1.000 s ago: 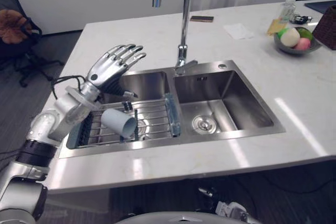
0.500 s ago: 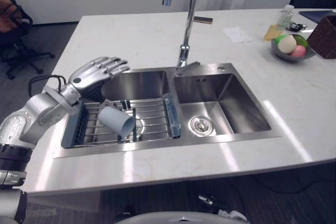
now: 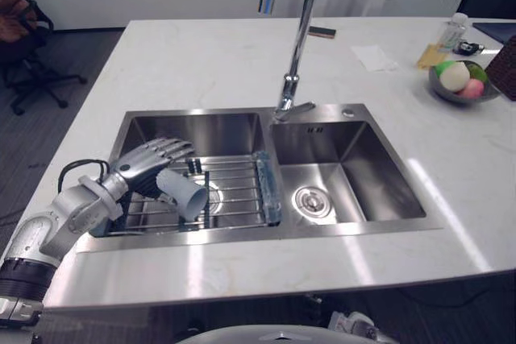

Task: Walk over to the sink, pick up the cup, carry it to the dishwasher, place the cup inside the dishwasher, then close the dishwasher door

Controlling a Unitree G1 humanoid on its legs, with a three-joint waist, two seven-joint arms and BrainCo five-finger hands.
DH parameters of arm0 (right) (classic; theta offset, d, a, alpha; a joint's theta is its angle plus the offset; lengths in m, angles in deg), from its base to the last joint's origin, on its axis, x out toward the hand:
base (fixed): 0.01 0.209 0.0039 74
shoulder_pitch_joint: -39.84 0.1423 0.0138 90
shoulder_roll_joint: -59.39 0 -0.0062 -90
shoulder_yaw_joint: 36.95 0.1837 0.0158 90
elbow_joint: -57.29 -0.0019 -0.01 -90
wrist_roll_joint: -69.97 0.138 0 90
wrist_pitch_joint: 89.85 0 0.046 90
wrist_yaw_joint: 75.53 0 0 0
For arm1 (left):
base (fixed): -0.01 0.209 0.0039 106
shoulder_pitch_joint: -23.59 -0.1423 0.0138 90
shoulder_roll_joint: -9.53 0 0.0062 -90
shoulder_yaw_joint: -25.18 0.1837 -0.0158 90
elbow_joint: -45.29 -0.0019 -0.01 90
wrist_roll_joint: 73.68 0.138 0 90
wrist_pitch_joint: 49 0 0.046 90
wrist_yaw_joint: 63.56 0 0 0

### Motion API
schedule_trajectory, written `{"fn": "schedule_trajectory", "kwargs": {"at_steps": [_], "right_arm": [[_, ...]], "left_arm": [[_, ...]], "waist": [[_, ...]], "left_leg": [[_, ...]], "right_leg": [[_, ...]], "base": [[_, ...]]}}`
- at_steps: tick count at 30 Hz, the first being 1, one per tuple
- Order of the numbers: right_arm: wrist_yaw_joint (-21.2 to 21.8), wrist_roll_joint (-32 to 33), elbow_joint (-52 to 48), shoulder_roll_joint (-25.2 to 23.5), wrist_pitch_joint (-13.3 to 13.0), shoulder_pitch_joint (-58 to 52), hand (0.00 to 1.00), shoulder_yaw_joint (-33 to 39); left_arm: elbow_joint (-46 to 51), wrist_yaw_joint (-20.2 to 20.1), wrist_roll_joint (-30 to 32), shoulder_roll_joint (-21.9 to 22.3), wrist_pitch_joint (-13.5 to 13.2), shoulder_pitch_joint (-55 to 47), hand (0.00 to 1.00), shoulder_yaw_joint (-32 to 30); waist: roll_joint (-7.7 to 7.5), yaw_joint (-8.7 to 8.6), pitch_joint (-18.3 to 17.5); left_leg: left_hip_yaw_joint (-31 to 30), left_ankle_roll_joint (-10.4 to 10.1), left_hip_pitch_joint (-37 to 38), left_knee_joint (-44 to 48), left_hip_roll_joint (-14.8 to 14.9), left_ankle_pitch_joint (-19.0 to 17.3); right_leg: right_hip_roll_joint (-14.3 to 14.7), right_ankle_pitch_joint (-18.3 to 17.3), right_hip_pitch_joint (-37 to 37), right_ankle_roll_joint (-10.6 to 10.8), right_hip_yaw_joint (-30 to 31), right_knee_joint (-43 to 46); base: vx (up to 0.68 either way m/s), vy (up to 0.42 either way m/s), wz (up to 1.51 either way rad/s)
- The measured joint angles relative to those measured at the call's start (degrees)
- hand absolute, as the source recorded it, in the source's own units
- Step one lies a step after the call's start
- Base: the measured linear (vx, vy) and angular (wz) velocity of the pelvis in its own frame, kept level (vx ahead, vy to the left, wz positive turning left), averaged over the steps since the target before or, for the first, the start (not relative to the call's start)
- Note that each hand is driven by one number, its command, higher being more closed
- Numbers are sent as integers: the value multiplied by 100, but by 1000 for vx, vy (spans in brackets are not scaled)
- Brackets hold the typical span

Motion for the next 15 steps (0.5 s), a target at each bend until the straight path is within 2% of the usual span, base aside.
{"fn": "schedule_trajectory", "kwargs": {"at_steps": [10,15], "right_arm": [[-115,3,0,1,126,-10,0,-11],[-116,2,0,0,125,-7,0,-8]], "left_arm": [[-28,-3,66,191,106,-75,0,219],[-38,-2,161,191,216,-115,0,299]], "waist": [[-8,-66,-10],[-8,-90,-11]], "left_leg": [[6,-6,31,-1,-9,-66],[13,20,22,0,-13,-51]], "right_leg": [[-27,-23,9,-19,-20,0],[-27,-16,0,42,-19,-8]], "base": [[-31,-6,-2],[8,-6,0]]}}
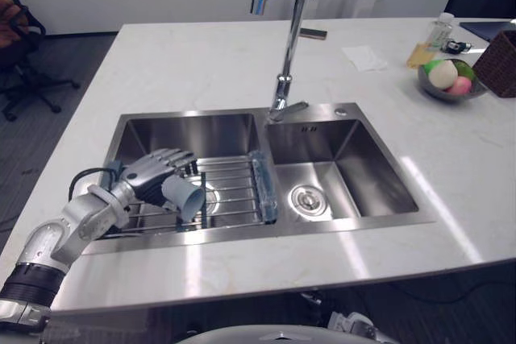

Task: Walk over to the sink, pick up the cup, carry it to the dishwasher, place the cup inside the dishwasher, then close the dishwasher door

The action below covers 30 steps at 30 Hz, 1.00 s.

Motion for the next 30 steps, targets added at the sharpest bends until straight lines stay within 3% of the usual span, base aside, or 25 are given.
{"fn": "schedule_trajectory", "kwargs": {"at_steps": [12,23,30], "right_arm": [[-109,-6,0,2,-6,68,0,-6],[-108,-12,3,3,13,51,0,-3],[-108,-13,3,7,13,55,0,-4]], "left_arm": [[-724,347,652,43,180,-2,0,528],[-1369,764,889,117,412,-57,0,543],[-1590,991,979,120,409,-55,0,525]], "waist": [[37,-142,-10],[103,-168,-14],[143,-176,-51]], "left_leg": [[183,-24,90,0,32,-12],[253,-32,125,-1,41,-57],[293,-65,138,0,35,-87]], "right_leg": [[7,19,-5,31,58,2],[4,35,-15,58,126,-16],[7,35,-13,57,147,-35]], "base": [[-10,-27,-6],[-20,-10,-4],[10,-8,-1]]}}
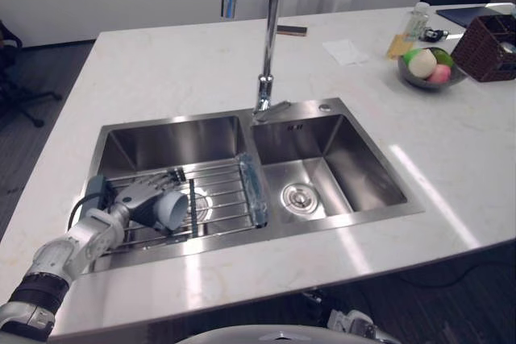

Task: Walk over to the sink, pick up the cup, carry it to the dishwasher, place the cup inside the dishwasher, then close the dishwasher door

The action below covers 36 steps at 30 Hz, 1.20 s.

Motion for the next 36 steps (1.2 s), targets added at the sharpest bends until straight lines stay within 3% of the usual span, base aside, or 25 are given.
{"fn": "schedule_trajectory", "kwargs": {"at_steps": [4,7,8,13,18,23,30,36], "right_arm": [[0,-1,0,9,0,8,0,-5],[2,-2,0,16,0,10,0,-14],[2,-2,0,22,0,10,0,-21],[6,-4,0,61,38,0,0,-131],[12,-5,0,61,108,-2,0,-129],[21,-5,-1,63,106,2,0,-124],[21,-5,-1,62,55,14,0,-126],[20,-5,0,43,-14,-2,0,-110]], "left_arm": [[-100,-90,-19,59,-35,3,0,-16],[-156,-407,-238,91,-50,2,0,-14],[-152,-502,-283,93,-49,4,100,-11],[-114,-1153,-716,93,-46,7,100,12],[-14,-1725,-1169,93,156,38,100,13],[43,-1775,-1346,93,183,19,100,57],[-18,-1426,-1590,94,84,-35,100,125],[-152,-1333,-2554,355,47,-66,100,-138]], "waist": [[30,-12,-27],[45,-19,-45],[49,-28,-50],[66,-96,-85],[64,-111,-86],[65,-107,-87],[73,-104,-92],[68,-72,-94]], "left_leg": [[29,-8,18,0,0,-5],[62,-17,94,-2,8,-18],[60,-15,93,-2,8,-21],[61,1,100,-2,12,-34],[68,-5,96,-2,13,-49],[87,-2,93,-1,8,-64],[103,-7,93,-1,7,-68],[53,1,73,-1,6,-58]], "right_leg": [[2,0,7,-4,2,3],[3,-1,42,-4,48,12],[3,-1,42,-4,47,14],[-2,-1,31,-4,48,28],[-5,-19,20,-27,52,27],[-4,-11,11,-11,53,24],[-3,-10,4,-11,34,24],[-5,-10,10,-11,-55,26]], "base": [[-5,-7,-1],[-42,-30,-9],[-45,-23,-5],[-52,-19,-2],[-7,-4,0],[0,0,0],[0,0,0],[-1,-1,3]]}}
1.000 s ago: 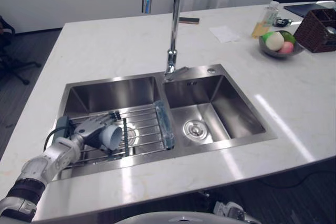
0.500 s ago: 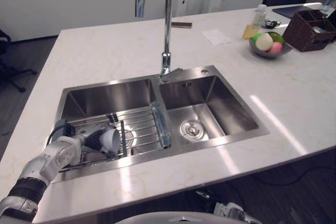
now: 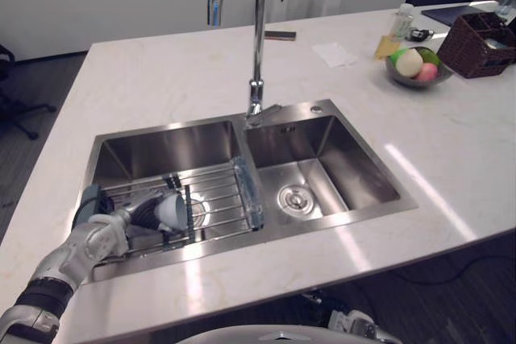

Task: Walk over to the sink, pick up the cup, carry it to the dishwasher, place the cup inside the dishwasher, then close the dishwasher door

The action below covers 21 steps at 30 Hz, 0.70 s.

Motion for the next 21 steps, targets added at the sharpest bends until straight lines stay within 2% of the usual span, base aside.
{"fn": "schedule_trajectory", "kwargs": {"at_steps": [4,8,11,17,21], "right_arm": [[-1,0,0,-30,-37,-5,0,85],[-3,1,-3,-76,-50,-117,0,167],[0,1,-3,-126,-64,-143,0,233],[6,1,-3,-269,-174,-271,0,389],[8,2,-3,-315,-173,-362,0,389]], "left_arm": [[19,3,-1041,258,-8,15,100,-578],[284,4,-2164,457,-11,42,100,-1120],[536,-10,-2928,640,3,52,100,-1480],[1432,-67,-4611,1212,303,96,100,-2260],[2177,-78,-5432,1735,467,89,100,-2643]], "waist": [[-8,20,-5],[-41,149,-17],[-77,158,-36],[-156,241,-65],[-177,318,-61]], "left_leg": [[-78,7,-53,0,0,27],[-116,5,-73,1,-1,35],[-176,5,-74,1,-1,44],[-232,19,-73,0,3,79],[-250,37,-71,0,3,96]], "right_leg": [[2,0,0,0,-95,1],[4,0,1,0,-173,25],[7,-5,17,-9,-240,72],[7,-46,23,-77,-363,150],[6,-66,26,-111,-377,172]], "base": [[-15,-33,10],[-7,-30,6],[-12,-27,10],[-33,-23,4],[-44,-17,2]]}}
